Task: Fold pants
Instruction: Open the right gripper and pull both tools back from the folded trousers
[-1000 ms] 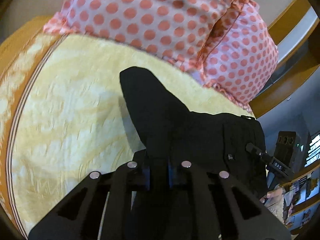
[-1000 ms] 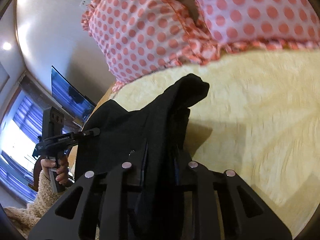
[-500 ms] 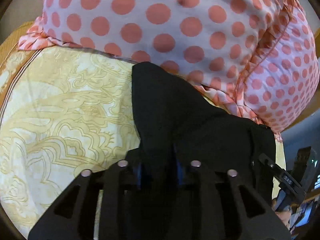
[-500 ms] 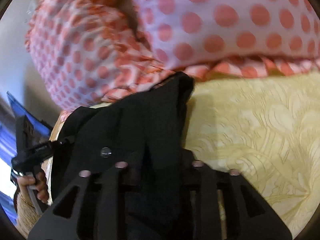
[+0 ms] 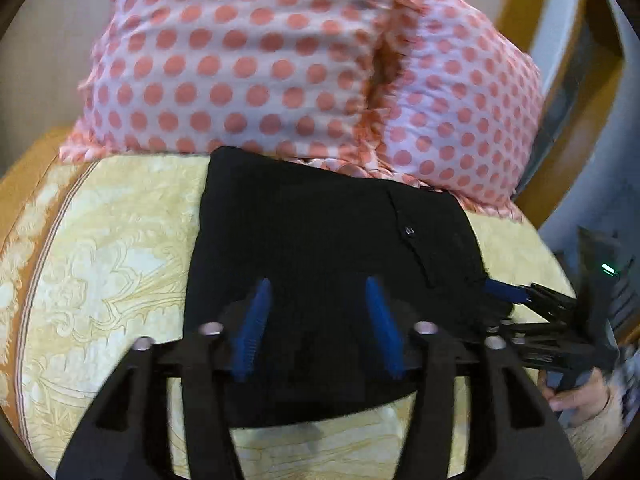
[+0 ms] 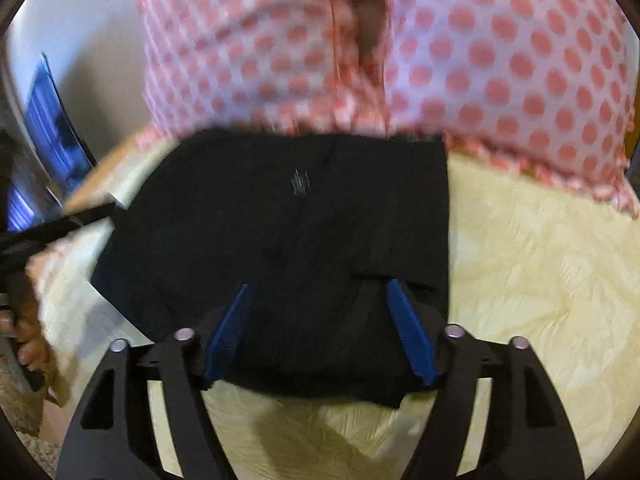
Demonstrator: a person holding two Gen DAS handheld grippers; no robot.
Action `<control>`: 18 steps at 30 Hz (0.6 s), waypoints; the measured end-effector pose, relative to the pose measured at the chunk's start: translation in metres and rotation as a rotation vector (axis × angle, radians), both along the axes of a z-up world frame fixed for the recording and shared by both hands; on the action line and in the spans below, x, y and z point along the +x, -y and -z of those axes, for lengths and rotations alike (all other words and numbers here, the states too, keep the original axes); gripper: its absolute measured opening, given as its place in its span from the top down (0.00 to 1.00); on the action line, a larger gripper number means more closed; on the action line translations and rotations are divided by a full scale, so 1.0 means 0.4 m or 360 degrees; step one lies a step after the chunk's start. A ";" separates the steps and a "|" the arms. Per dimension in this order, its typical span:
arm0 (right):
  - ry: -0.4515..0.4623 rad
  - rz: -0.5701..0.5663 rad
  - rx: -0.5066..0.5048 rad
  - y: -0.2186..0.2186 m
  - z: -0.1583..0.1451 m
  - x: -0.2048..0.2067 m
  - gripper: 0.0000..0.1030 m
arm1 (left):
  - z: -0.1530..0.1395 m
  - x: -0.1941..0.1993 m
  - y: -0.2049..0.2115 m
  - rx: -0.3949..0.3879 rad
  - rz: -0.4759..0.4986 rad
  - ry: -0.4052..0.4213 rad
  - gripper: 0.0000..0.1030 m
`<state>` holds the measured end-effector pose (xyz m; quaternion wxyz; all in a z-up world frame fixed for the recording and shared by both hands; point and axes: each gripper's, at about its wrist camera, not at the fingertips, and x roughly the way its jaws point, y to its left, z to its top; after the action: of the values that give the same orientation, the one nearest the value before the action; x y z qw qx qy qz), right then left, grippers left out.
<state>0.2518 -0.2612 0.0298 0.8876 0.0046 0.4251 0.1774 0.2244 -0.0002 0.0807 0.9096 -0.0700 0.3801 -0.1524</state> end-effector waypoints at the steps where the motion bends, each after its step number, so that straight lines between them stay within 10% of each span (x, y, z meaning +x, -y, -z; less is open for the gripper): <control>1: 0.0027 0.0004 0.0026 -0.006 0.004 0.004 0.19 | 0.017 0.010 0.015 0.0016 0.0039 -0.0088 0.34; 4: 0.0025 0.0008 0.0003 -0.026 0.007 0.013 0.10 | 0.094 0.064 0.017 0.0005 0.0025 -0.0315 0.35; 10: 0.0173 0.0193 0.0091 0.012 -0.054 -0.117 0.01 | 0.060 -0.026 -0.017 -0.0033 -0.0027 -0.0180 0.24; 18: 0.0282 0.0341 -0.0012 -0.009 -0.016 -0.297 0.01 | 0.049 -0.285 -0.034 0.0265 -0.0235 0.0078 0.02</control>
<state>0.1328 -0.2575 0.0361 0.9355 0.0309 0.3429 0.0797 0.1105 0.0135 0.0609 0.9301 -0.0183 0.3628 -0.0545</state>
